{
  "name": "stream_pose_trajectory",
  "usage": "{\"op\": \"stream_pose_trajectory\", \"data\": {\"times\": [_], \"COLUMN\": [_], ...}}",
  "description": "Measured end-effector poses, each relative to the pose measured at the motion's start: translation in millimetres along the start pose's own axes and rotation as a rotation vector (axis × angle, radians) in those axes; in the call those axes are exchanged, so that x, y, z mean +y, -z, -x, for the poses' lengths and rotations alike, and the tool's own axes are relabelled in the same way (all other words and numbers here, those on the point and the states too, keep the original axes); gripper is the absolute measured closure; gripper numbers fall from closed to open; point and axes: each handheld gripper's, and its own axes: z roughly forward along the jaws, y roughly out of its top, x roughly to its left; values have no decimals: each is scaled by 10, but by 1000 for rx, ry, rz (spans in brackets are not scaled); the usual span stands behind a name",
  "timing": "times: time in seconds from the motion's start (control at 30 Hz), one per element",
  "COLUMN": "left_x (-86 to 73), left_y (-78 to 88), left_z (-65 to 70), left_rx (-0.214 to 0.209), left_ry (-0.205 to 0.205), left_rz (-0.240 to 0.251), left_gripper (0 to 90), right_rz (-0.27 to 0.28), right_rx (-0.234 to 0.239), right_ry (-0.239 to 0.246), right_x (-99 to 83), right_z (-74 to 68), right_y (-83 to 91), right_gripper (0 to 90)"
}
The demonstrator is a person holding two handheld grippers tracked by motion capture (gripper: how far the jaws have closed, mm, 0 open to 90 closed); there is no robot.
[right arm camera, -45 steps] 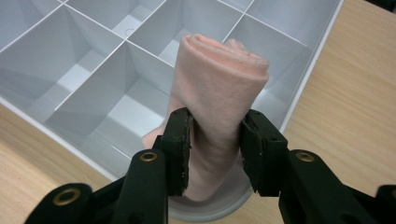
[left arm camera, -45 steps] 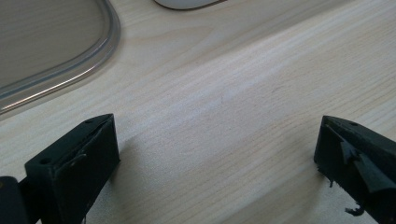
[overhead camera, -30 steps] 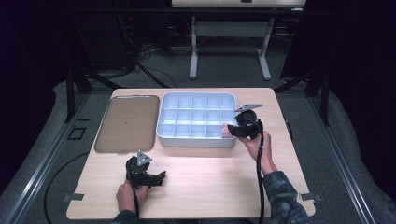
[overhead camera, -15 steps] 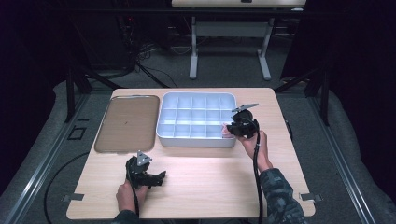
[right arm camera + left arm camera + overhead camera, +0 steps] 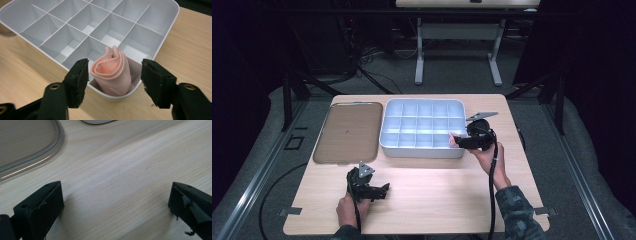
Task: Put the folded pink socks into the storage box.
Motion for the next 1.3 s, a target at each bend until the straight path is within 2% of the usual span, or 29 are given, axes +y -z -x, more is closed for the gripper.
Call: {"op": "stream_pose_trajectory", "data": {"times": [0.37,0.57,0.63,0.73,0.87,1.03,1.07,1.17,1.2,1.3], "left_x": [0,0,0,0,0,0,0,0,0,0], "left_y": [0,0,0,0,0,0,0,0,0,0], "left_z": [1,1,0,0,1,1,2,2,2,2], "left_rx": [0,0,0,0,0,0,1,1,1,1], "left_ry": [1,1,0,0,1,2,3,2,3,3], "left_rz": [0,0,0,0,0,1,0,0,0,0], "left_gripper": [0,0,0,0,0,0,0,0,0,0], "right_rz": [42,65,88,90,88,96,86,93,91,81], "right_rx": [21,28,21,20,16,3,-7,-20,-28,-40], "right_ry": [27,24,21,24,18,5,2,-8,-25,-43], "right_x": [-126,-212,-295,-388,-527,-697,-801,-893,-1016,-1173], "right_z": [-78,-64,-50,-24,19,49,75,88,113,145], "right_y": [401,566,662,731,779,820,839,837,827,800], "right_gripper": [166,143,118,75,31,19,16,9,0,0]}}
